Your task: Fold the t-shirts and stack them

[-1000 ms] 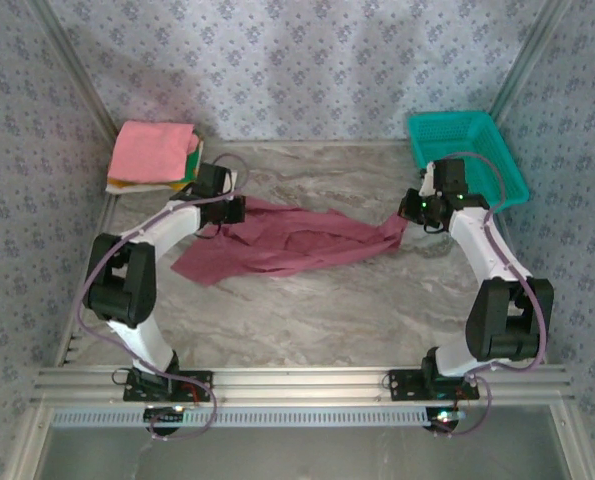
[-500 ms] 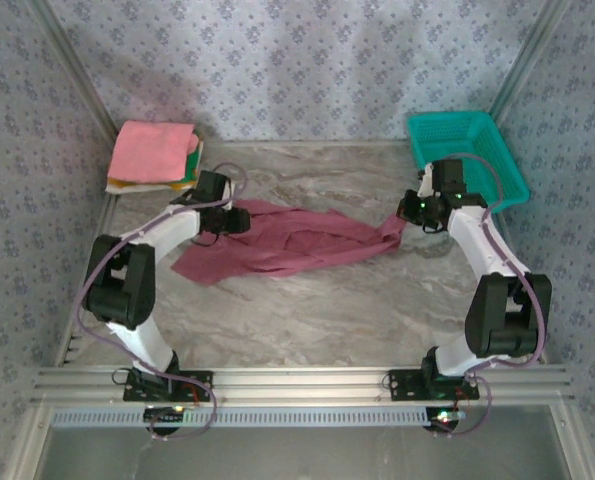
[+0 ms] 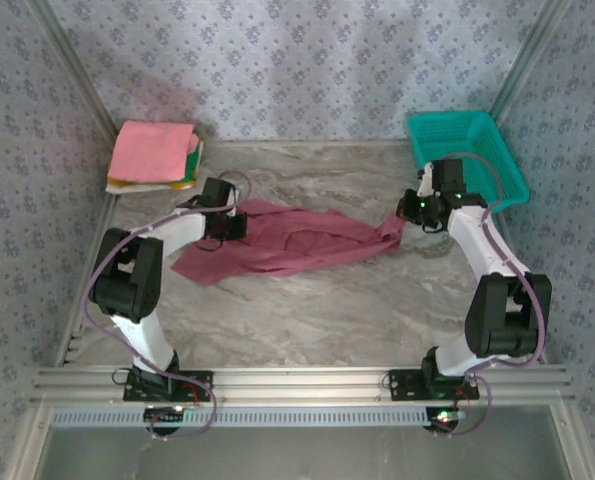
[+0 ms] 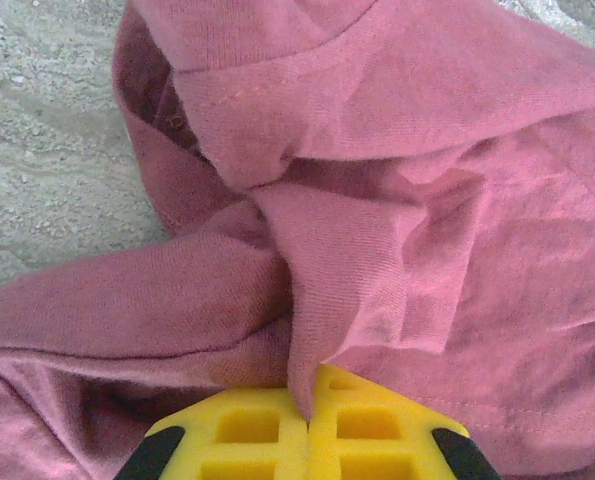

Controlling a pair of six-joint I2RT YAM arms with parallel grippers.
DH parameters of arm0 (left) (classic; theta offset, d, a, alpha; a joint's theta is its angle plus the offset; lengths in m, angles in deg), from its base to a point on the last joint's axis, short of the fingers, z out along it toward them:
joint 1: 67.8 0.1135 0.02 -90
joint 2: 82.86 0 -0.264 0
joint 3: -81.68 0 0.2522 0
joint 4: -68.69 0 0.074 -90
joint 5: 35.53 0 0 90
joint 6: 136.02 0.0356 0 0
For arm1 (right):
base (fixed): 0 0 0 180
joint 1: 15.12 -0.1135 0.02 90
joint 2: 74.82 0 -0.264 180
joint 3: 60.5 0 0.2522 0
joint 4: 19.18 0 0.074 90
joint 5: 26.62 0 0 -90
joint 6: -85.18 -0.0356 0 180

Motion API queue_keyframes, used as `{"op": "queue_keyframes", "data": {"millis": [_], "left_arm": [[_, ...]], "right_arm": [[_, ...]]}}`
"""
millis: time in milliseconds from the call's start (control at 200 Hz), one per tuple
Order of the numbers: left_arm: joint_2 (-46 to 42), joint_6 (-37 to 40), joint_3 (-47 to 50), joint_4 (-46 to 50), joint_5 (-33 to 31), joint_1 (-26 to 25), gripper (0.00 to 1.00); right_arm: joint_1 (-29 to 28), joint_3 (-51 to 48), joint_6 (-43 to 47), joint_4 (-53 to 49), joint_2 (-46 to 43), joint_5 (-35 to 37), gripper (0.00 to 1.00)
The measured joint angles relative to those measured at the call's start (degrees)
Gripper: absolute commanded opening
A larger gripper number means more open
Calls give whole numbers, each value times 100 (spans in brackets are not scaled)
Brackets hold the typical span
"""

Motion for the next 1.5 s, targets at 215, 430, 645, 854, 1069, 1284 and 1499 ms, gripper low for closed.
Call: {"op": "queue_keyframes", "data": {"millis": [215,430,645,854,1069,1284,1499], "left_arm": [[-129,-39,-9,-114,-22,192,0],[-986,-109,-2,-273,-350,581,0],[-2135,-155,249,-238,-640,564,0],[-3202,-81,271,243,-935,601,0],[-3193,-11,-7,1228,-754,651,0],[-4286,-264,-376,2745,-721,651,0],[-4295,-367,-1392,3143,-664,699,0]], "right_arm": [[42,0,0,-9,-66,-33,0],[295,-2,35,-22,-455,-85,0],[293,-2,155,-160,-892,-212,0],[297,136,175,-398,-1733,-254,0],[271,306,173,-529,-1853,-407,0],[227,358,129,-1239,-2756,-411,0],[289,1126,107,-1587,-2826,-446,0]]}}
